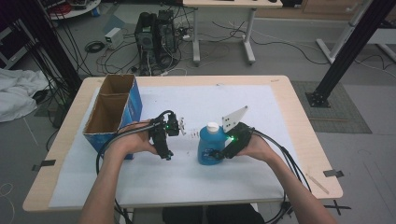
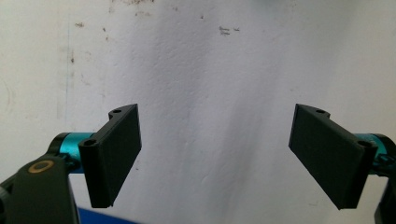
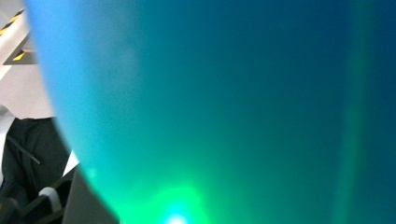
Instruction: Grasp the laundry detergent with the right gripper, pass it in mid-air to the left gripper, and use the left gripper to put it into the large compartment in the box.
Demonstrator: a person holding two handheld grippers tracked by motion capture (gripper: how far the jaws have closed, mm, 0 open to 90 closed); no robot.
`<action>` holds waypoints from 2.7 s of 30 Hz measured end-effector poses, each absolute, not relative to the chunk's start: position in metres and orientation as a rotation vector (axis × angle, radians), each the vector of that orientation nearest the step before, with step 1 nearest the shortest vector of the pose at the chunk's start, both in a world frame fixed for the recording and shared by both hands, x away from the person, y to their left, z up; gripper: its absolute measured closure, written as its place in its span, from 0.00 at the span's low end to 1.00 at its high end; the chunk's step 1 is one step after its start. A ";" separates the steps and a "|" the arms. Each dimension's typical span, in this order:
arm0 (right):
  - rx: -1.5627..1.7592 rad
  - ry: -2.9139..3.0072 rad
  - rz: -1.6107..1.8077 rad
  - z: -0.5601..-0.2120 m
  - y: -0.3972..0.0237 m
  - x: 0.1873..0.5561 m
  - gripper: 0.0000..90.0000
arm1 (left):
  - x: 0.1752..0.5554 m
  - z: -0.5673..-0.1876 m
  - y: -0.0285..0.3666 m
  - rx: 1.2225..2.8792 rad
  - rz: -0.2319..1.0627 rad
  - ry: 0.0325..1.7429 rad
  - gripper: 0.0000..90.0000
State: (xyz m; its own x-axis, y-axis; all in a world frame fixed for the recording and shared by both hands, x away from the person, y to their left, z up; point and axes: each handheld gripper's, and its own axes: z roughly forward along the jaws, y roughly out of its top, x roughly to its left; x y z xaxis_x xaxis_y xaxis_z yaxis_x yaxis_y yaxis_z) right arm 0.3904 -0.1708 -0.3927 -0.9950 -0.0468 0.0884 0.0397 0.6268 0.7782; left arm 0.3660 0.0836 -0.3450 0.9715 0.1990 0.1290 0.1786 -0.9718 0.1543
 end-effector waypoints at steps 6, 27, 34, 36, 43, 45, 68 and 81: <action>-0.025 -2.726 -1.332 -0.393 -0.171 0.391 0.42 | 0.366 -0.345 0.084 2.984 0.216 0.278 0.19; 0.025 -2.748 -1.377 -0.393 -0.170 0.390 0.49 | 0.365 -0.334 0.084 2.946 0.211 0.268 0.19; 0.054 -2.763 -1.357 -0.390 -0.171 0.394 0.49 | 0.367 -0.314 0.086 2.889 0.222 0.278 0.19; 0.047 -2.767 -1.363 -0.387 -0.173 0.396 0.49 | 0.369 -0.305 0.086 2.889 0.223 0.254 0.19; 0.020 -2.770 -1.370 -0.372 -0.179 0.401 0.49 | 0.373 -0.274 0.074 2.824 0.216 0.205 0.19; 0.009 -2.779 -1.369 -0.367 -0.179 0.403 0.49 | 0.375 -0.264 0.068 2.805 0.215 0.189 0.19; 0.067 -2.783 -1.405 -0.344 -0.170 0.423 0.49 | 0.392 -0.216 0.021 2.767 0.214 0.133 0.19; 0.065 -2.794 -1.406 -0.347 -0.168 0.425 0.49 | 0.396 -0.231 -0.005 2.802 0.167 0.105 0.19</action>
State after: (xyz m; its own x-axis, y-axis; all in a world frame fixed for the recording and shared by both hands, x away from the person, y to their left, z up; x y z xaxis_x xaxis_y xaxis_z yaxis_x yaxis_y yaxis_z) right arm 0.4250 -0.1679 -0.3467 -0.9991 -0.0427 -0.0072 -0.0313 0.5952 0.8030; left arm 0.3964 -0.0053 -0.2311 0.9904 0.0922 0.1033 0.0533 -0.9424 0.3301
